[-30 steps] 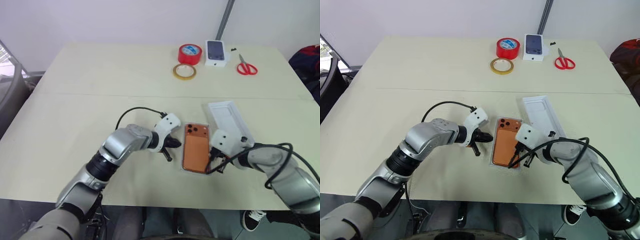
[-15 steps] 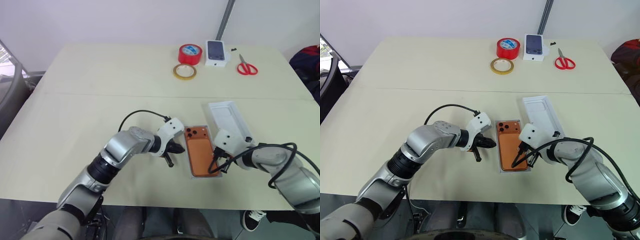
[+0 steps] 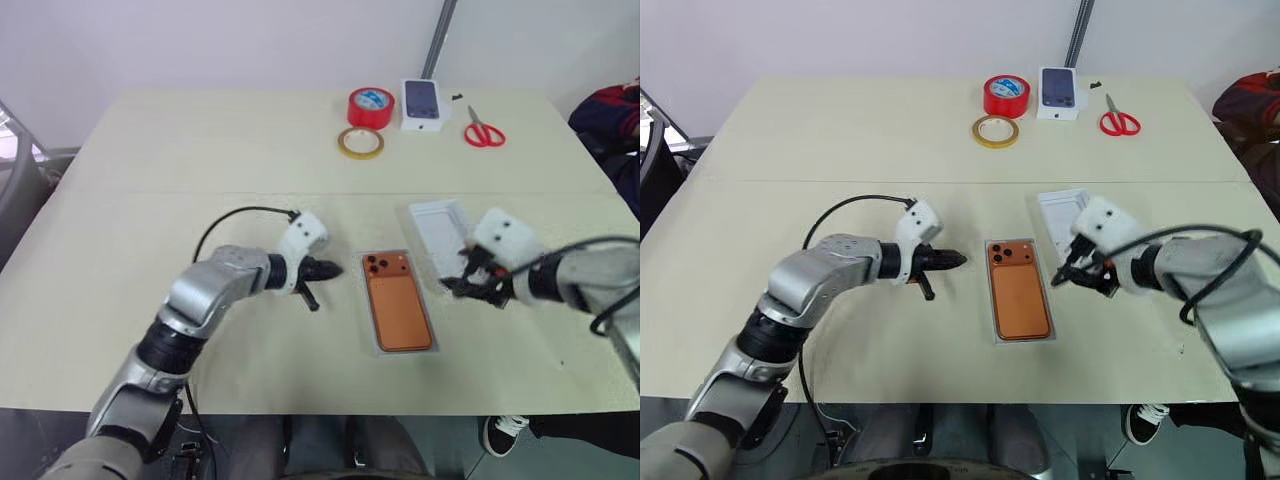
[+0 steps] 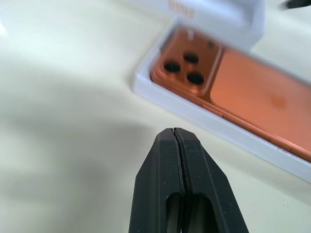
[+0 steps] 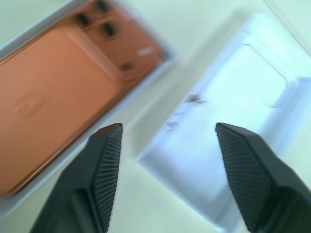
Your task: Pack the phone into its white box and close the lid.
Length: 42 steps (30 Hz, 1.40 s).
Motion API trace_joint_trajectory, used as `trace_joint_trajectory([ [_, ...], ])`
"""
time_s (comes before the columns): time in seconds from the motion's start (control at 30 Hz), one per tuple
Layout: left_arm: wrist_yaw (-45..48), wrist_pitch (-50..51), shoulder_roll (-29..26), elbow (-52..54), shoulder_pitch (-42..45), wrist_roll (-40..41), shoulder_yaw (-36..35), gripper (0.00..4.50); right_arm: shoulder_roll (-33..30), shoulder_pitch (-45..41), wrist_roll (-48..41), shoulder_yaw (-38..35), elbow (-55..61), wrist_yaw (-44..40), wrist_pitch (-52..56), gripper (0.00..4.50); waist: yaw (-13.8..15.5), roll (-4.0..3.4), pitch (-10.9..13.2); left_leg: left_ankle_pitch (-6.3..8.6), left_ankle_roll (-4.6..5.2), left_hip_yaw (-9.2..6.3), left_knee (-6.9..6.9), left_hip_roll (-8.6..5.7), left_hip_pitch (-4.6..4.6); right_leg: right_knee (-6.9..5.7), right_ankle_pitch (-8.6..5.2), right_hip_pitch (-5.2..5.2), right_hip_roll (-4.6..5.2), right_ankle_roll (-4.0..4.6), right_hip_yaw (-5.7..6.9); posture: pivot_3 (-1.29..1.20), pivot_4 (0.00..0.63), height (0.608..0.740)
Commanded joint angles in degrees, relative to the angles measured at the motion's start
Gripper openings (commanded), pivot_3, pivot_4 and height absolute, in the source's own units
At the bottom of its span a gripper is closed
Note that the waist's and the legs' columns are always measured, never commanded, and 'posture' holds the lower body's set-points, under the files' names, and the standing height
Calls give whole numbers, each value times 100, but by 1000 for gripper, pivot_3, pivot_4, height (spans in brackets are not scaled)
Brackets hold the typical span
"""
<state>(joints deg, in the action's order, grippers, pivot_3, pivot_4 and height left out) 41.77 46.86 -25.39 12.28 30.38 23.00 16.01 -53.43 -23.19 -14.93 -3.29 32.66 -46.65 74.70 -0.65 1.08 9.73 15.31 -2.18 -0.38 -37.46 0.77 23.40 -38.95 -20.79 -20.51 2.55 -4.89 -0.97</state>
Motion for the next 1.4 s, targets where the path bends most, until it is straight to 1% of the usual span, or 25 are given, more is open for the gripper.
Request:
trace_joint_trajectory([
  [0.03, 396, -1250, -153, 366, -284, -178, -195, 0, 284, -446, -69, 190, -621, 398, 474, 2877, 7, -3, 1, 0, 0, 2, 0, -2, 0, 0, 0, -1, 3, 0, -1, 0, 150, 740],
  [0.13, 728, -1862, -416, 551, -645, -224, -293, 0, 656, -817, -32, 392, -1264, 712, 638, 2877, 3, -4, 1, 0, 0, 3, 2, -2, 3, 0, 0, -4, 5, 0, 0, 0, 150, 740],
  [0.23, 923, -2064, -609, 661, -883, -214, -312, 0, 1009, -1103, 21, 481, -1813, 1041, 709, 2877, -9, -7, 1, 1, 3, 5, 1, -2, 2, -2, 0, -4, 5, 0, -1, 0, 150, 740],
  [0.43, 1094, -2258, -715, 881, -1247, -197, -258, 0, 1307, -1482, 157, 894, -2533, 1443, 567, 2877, -11, -9, 2, 4, 7, 6, 1, -2, 4, -2, 0, -6, 5, 0, -1, 0, 150, 740],
  [0.53, 1110, -2334, -703, 886, -1308, -299, -180, 0, 1421, -1678, 212, 971, -2834, 1622, 547, 2138, -16, -10, 1, 4, 8, 5, 0, -1, 2, -6, 0, -6, 4, 0, 0, 0, 150, 740],
  [0.6, 1108, -2342, -694, 891, -1315, -325, -150, 0, 1454, -1774, 165, 998, -2849, 1655, 626, 1209, -9, -10, 1, 4, 8, 6, 0, -1, 2, -6, 0, -6, 4, 0, -1, 0, 150, 740],
  [0.67, 1093, -2353, -675, 887, -1317, -349, -120, 0, 1475, -1835, 119, 985, -2819, 1697, 738, 102, -7, -10, 1, 5, 9, 6, 0, -2, 4, -6, 0, -6, 4, 0, -1, 0, 150, 740],
  [0.73, 1077, -2351, -658, 891, -1319, -360, -114, 0, 1458, -1857, 39, 902, -2697, 1708, 924, 40, -11, -10, 1, 5, 9, 6, 0, -2, 4, -6, 0, -6, 4, 0, -1, 0, 150, 740],
  [0.8, 1051, -2344, -635, 907, -1337, -355, -138, 0, 1454, -1887, -77, 665, -2518, 1713, 1216, 40, -12, -10, 1, 5, 9, 6, 1, -1, 4, -7, 0, -8, 4, 0, -1, 0, 150, 740],
  [0.87, 1004, -2351, -619, 904, -1367, -353, -199, 0, 1554, -1991, -298, 129, -2300, 1675, 1625, 40, -11, -11, 2, 5, 9, 6, 2, -1, 5, -7, 0, -9, 4, 0, -1, 0, 150, 740],
  [0.93, 944, -2374, -595, 862, -1402, -315, -325, 0, 1688, -2090, -673, -527, -2138, 1708, 1774, 40, -15, -12, 2, 5, 9, 6, 3, -1, 6, -7, 0, -10, 4, 0, -1, 0, 150, 740],
  [0.97, 912, -2379, -579, 835, -1418, -282, -399, 0, 1740, -2116, -960, -815, -2102, 1773, 1780, 40, -13, -13, 3, 5, 9, 6, 4, -1, 6, -8, 0, -11, 4, 0, -2, 0, 150, 740],
  [1.03, 808, -2355, -510, 690, -1392, -145, -667, 0, 1860, -2126, -2385, -1464, -2172, 2059, 1780, 40, -13, -13, 3, 5, 9, 6, 4, 1, 7, -9, 0, -12, 4, 0, 0, 0, 150, 740],
  [1.1, 696, -2287, -438, 463, -1314, -38, -922, 0, 2085, -2102, -4186, -1872, -2365, 2905, 1780, 40, -22, -13, 3, 5, 10, 6, 5, 3, 6, -9, 0, -11, 3, 0, 0, 0, 150, 740],
  [1.17, 653, -2326, -429, 256, -1246, -84, -1033, 0, 2507, -2027, -5816, -2048, -2550, 4212, 1780, 40, -54, -13, 3, 6, 10, 8, 5, 5, 5, -10, 0, -10, 2, 0, 0, 0, 150, 740],
  [1.2, 649, -2380, -429, 162, -1211, -109, -1077, 0, 2266, -1691, -7568, -1471, -2440, 5416, 947, 40, -53, -13, 3, 6, 10, 11, 4, 8, 4, -11, 0, -10, -1, 0, 0, 0, 150, 740],
  [1.23, 648, -2421, -432, 82, -1171, -117, -1115, 0, 2225, -1404, -8767, -1041, -2277, 6322, 278, 40, -40, -11, 3, 6, 10, 11, 4, 8, 6, -12, 0, -11, -1, 0, 0, 0, 150, 740],
  [1.27, 652, -2440, -440, 5, -1124, -109, -1160, 0, 2417, -1129, -9487, -721, -2025, 7041, -341, 40, -40, -8, 5, 7, 14, 9, 3, 10, 9, -10, 0, -9, 0, 0, 4, 0, 150, 740],
  [1.3, 664, -2462, -450, -73, -1078, -108, -1198, 0, 2753, -905, -9807, -522, -1759, 7588, -841, 40, -52, -7, 5, 10, 19, 9, -3, 11, 12, -7, 0, -8, 0, 0, 7, 0, 150, 740],
  [1.37, 698, -2529, -494, -213, -1006, -145, -1251, 0, 3503, -584, -9807, -333, -1261, 8342, -1497, 40, -68, -9, 6, 11, 21, 11, -11, 10, 19, -8, 1, -12, 1, -1, 5, 0, 150, 740],
  [1.4, 708, -2564, -526, -276, -981, -176, -1268, 0, 3755, -411, -9807, -191, -1015, 8634, -1756, 40, -74, -9, 6, 11, 21, 14, -13, 9, 20, -13, 1, -17, 1, -2, 2, 0, 150, 740],
])
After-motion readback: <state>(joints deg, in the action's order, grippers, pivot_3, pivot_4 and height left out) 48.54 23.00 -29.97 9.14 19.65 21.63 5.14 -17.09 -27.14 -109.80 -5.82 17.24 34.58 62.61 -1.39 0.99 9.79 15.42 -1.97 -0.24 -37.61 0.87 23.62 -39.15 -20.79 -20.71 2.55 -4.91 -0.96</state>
